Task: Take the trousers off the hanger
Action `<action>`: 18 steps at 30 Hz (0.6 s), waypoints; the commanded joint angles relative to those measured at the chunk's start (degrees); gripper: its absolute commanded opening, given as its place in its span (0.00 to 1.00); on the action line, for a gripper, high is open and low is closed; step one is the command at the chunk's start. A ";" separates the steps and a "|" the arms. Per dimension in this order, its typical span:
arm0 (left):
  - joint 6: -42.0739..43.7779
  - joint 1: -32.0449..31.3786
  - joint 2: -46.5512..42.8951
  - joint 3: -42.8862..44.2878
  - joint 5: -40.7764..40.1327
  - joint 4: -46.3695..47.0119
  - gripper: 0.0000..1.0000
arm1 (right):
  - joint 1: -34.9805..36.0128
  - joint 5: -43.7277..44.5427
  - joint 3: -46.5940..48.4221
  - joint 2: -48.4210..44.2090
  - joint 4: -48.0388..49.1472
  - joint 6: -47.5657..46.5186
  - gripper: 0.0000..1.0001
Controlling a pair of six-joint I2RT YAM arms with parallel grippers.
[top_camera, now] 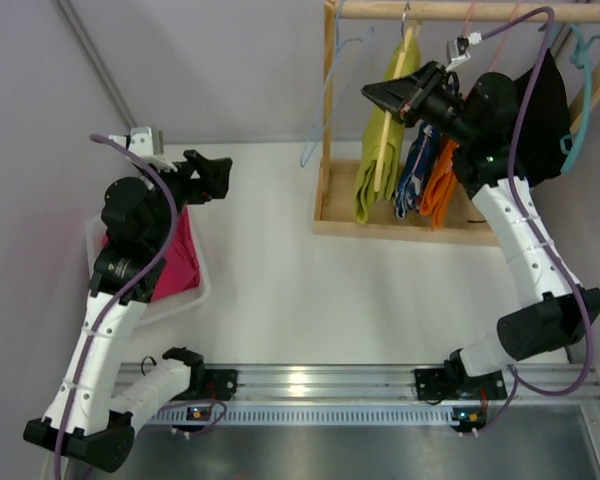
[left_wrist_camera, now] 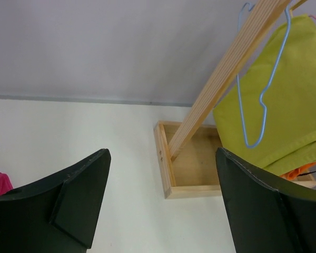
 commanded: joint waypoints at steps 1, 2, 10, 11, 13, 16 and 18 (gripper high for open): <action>2.14 0.26 0.79 -0.43 4.02 2.70 0.87 | 0.46 -1.26 -1.89 -8.60 13.44 -1.38 0.00; 2.23 0.26 0.88 -0.52 5.08 2.79 0.88 | 0.55 -1.26 -2.87 -10.08 13.36 -1.12 0.00; 8.55 -1.49 -1.14 -4.38 19.24 4.90 0.93 | 0.55 0.32 -11.56 -17.91 10.99 0.56 0.00; 9.26 -3.15 -1.23 -5.87 18.71 4.81 0.93 | 0.64 0.49 -12.53 -19.66 10.55 0.73 0.00; 9.53 -4.74 -1.67 -8.07 18.36 4.81 0.93 | 0.64 1.20 -14.90 -21.43 9.06 0.56 0.00; 9.79 -7.64 -1.41 -10.36 17.49 4.81 0.93 | 0.64 0.76 -16.58 -23.81 8.00 0.91 0.00; 11.01 -12.73 -1.06 -10.89 14.94 4.90 0.93 | 0.64 0.50 -17.11 -25.39 6.77 0.91 0.00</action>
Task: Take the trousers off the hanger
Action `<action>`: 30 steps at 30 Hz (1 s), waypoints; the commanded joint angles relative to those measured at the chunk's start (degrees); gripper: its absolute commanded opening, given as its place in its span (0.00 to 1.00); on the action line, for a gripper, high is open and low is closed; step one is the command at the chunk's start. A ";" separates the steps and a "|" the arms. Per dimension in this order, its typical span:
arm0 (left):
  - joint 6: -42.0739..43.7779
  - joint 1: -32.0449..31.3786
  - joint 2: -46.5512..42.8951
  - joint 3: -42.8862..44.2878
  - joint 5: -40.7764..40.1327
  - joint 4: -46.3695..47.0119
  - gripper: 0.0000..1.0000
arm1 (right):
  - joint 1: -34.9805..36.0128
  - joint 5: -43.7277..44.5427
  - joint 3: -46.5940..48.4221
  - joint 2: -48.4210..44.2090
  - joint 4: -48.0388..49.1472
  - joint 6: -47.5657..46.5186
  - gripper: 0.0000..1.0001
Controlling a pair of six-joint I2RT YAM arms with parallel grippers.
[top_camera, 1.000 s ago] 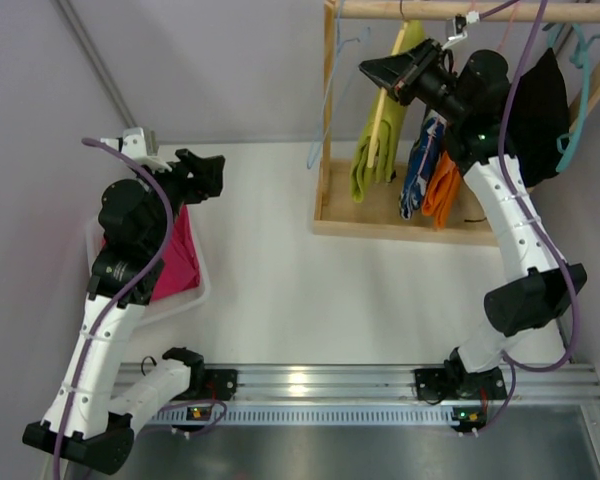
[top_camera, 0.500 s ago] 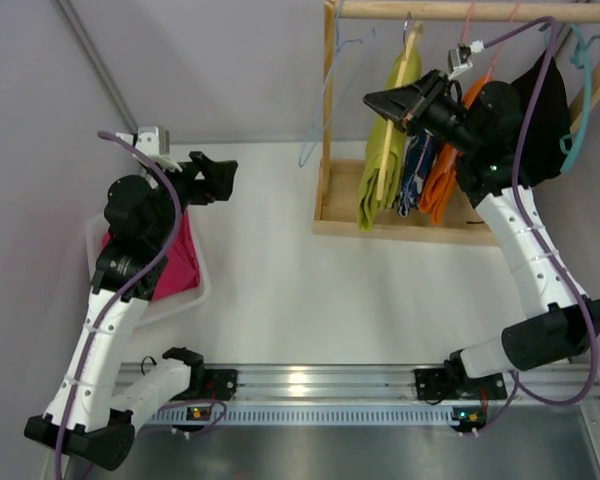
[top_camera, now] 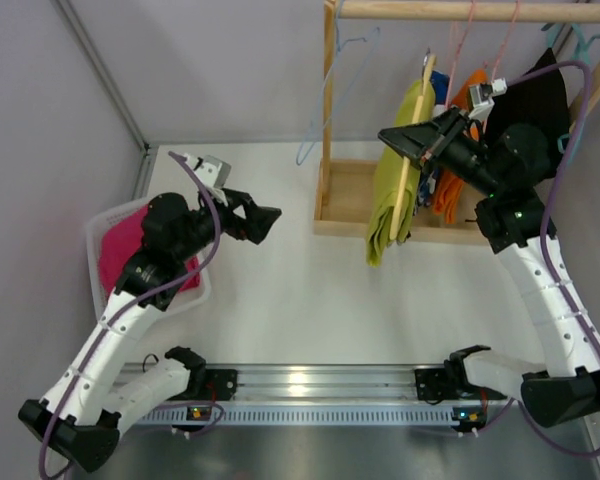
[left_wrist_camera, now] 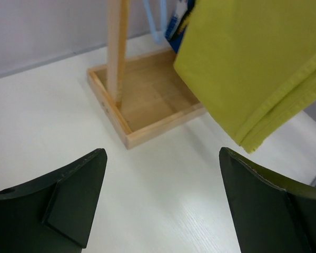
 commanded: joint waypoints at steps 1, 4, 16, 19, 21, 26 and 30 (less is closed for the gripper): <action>4.30 -9.16 0.30 -1.40 -3.20 3.39 0.94 | 0.71 -0.09 1.25 -5.65 9.54 -1.78 0.00; 7.30 -15.00 1.61 -2.55 -4.01 6.81 0.96 | 0.62 -0.80 0.45 -7.24 7.61 -2.04 0.00; 22.51 -41.72 11.01 -8.18 -27.04 31.68 0.98 | 0.53 1.22 -1.92 -11.72 2.15 -2.84 0.00; 22.60 -43.83 15.58 -7.91 -26.87 37.11 0.98 | 0.62 1.75 -1.48 -12.42 0.06 -3.71 0.00; 22.60 -44.19 18.74 -7.91 -27.04 40.64 0.98 | 0.53 1.84 -0.96 -12.60 -0.13 -4.15 0.00; 22.34 -44.10 25.34 -5.37 -28.27 46.98 0.98 | 0.62 1.31 -0.78 -13.48 0.57 -3.45 0.00; 22.95 -44.02 28.51 -2.39 -29.42 48.65 0.96 | 0.53 1.05 -1.39 -13.92 1.10 -2.40 0.00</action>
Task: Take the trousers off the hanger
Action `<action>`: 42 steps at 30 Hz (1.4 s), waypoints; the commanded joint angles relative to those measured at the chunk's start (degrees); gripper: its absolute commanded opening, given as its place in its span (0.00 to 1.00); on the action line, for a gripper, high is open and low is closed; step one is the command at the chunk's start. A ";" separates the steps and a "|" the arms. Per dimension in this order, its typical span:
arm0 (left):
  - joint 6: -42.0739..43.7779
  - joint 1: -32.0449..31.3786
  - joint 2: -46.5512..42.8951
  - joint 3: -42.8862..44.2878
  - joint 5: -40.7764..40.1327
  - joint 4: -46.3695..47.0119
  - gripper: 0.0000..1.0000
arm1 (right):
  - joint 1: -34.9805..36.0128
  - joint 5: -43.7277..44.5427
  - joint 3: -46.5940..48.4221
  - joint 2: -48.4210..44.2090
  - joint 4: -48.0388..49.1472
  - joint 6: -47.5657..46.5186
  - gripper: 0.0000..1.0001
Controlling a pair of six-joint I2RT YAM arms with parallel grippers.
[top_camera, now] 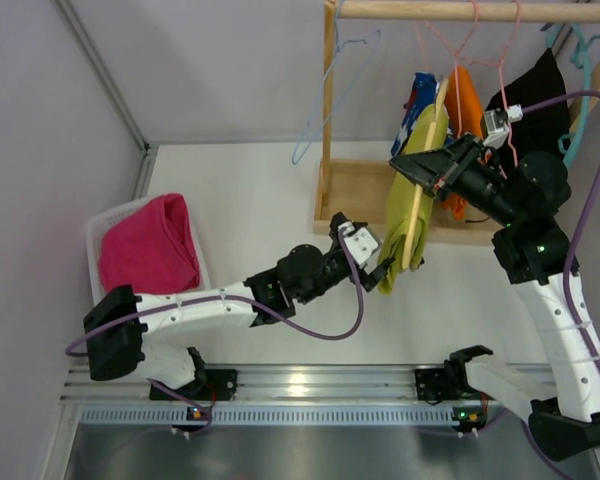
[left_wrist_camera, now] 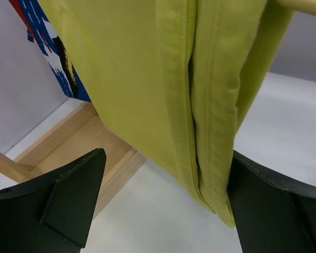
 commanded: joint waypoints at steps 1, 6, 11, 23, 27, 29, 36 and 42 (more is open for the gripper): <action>0.99 -0.02 1.26 4.18 -1.68 9.18 0.96 | 0.62 -0.07 2.74 -3.34 11.55 -0.87 0.00; 2.04 -0.02 3.19 4.27 -1.76 13.83 0.95 | 0.44 -0.16 2.21 -3.43 13.12 0.45 0.00; 3.18 0.25 4.42 4.09 -1.68 16.74 0.90 | 0.53 -0.59 1.86 -3.43 14.27 1.95 0.00; 6.52 0.95 6.27 6.11 -2.20 19.91 0.73 | 0.53 -1.83 1.76 -3.61 16.38 4.50 0.00; 8.54 1.21 4.96 6.03 -2.03 19.91 0.55 | 0.53 -2.00 2.38 -4.04 16.30 4.59 0.00; 9.25 1.56 3.90 6.38 -2.12 18.68 0.34 | 0.53 -1.91 1.95 -4.31 15.86 4.15 0.00; 10.04 1.65 -1.19 7.87 -0.36 13.24 0.00 | 0.53 -4.55 -3.32 -4.75 18.57 0.55 0.00; 10.21 1.65 -5.58 9.80 -2.55 9.18 0.00 | 0.53 -6.31 -7.81 -4.84 16.74 -3.49 0.00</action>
